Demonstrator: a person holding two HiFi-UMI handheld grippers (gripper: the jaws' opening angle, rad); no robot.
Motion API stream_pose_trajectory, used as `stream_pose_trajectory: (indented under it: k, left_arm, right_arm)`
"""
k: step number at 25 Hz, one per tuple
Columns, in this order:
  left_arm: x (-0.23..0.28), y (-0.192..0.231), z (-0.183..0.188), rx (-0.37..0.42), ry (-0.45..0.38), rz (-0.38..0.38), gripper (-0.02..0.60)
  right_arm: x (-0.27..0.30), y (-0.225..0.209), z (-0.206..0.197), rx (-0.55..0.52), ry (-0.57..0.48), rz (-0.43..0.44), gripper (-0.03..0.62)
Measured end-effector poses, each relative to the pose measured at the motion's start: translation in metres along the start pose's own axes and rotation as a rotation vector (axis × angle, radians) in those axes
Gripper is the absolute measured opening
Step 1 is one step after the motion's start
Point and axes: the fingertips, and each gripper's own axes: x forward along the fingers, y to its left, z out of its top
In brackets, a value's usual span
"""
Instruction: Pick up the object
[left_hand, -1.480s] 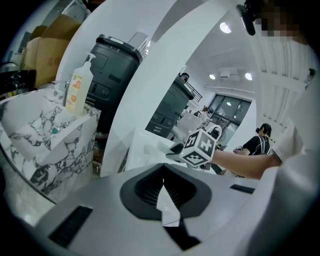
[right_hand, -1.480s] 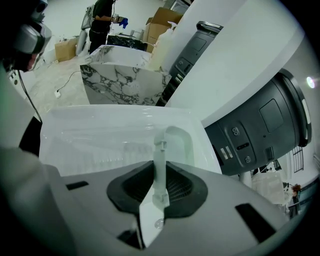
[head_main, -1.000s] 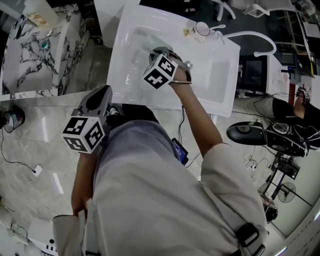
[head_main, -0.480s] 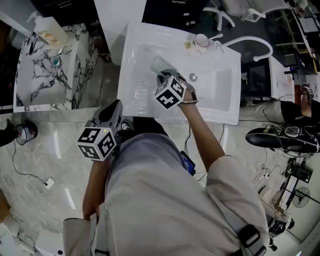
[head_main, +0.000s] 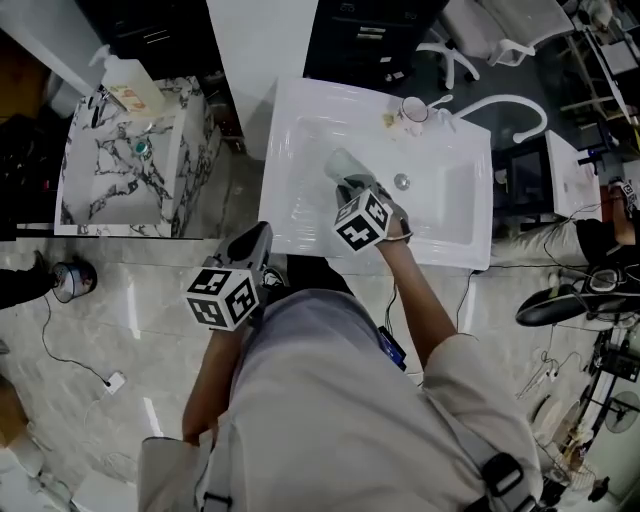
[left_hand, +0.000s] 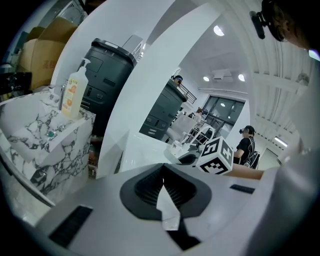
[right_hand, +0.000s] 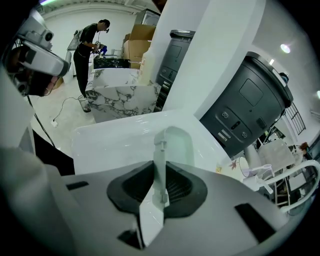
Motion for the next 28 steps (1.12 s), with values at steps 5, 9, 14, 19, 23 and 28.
stream_pose_trajectory:
  k: [5,9,14,19,23,28]
  left_arm:
    - [-0.003,-0.002,0.002,0.005,-0.005,0.002,0.006]
    - [-0.004,-0.003,0.005,0.013,-0.025,0.016,0.006]
    - [-0.005,-0.006,0.005,0.013,-0.023,0.021,0.006]
    - [-0.006,-0.012,0.006,0.012,-0.026,0.014,0.006]
    - [-0.007,-0.011,0.008,0.0,-0.038,0.017,0.006]
    - [-0.009,-0.008,0.013,-0.017,-0.072,0.022,0.006]
  right_arm:
    - [-0.01,0.007,0.002,0.044,-0.026,0.005,0.067]
    - [-0.022,0.011,0.004,0.101,-0.067,0.014,0.067]
    - [-0.04,0.02,0.006,0.2,-0.131,0.043,0.067]
    - [-0.055,0.027,0.002,0.223,-0.153,0.046,0.067]
    - [-0.063,0.03,0.005,0.268,-0.193,0.045,0.067]
    - [-0.071,0.034,0.009,0.329,-0.24,0.039,0.067]
